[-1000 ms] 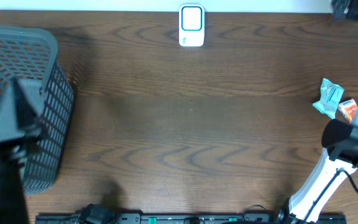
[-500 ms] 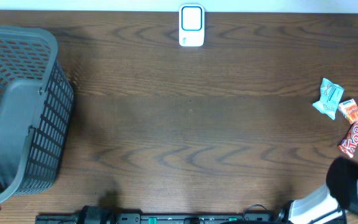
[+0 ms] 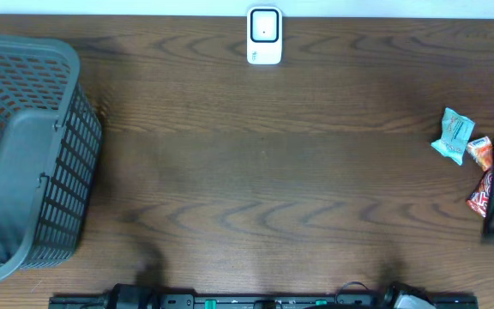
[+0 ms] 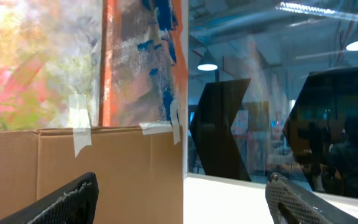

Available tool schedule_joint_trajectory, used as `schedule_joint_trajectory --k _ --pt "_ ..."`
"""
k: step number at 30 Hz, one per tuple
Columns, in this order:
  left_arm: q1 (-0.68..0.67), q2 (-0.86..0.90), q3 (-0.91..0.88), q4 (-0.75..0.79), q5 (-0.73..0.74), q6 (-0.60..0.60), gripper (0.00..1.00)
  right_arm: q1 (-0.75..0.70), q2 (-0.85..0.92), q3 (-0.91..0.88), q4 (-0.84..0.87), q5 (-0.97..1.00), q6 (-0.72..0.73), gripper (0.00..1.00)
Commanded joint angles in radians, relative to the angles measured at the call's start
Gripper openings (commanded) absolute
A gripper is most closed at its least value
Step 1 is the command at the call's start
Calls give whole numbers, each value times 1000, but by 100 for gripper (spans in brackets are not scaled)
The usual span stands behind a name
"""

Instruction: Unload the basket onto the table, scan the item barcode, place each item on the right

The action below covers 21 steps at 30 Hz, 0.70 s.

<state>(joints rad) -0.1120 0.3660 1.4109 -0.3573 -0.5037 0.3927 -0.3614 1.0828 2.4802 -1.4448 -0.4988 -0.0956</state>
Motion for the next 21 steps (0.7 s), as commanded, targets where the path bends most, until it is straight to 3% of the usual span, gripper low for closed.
schedule_joint_trajectory --k 1,6,14,21 --pt "4 -30 -3 8 -5 -5 86 68 -121 -128 5 37 -42 99" --pt "4 -72 -3 9 -2 -5 86 203 -316 -291 -31 202 -45 99" --pt "4 -131 -2 8 -2 -5 86 374 -561 -551 -113 291 -88 99" --pt "4 -145 0 8 -2 -5 86 423 -698 -919 -17 449 -6 99"
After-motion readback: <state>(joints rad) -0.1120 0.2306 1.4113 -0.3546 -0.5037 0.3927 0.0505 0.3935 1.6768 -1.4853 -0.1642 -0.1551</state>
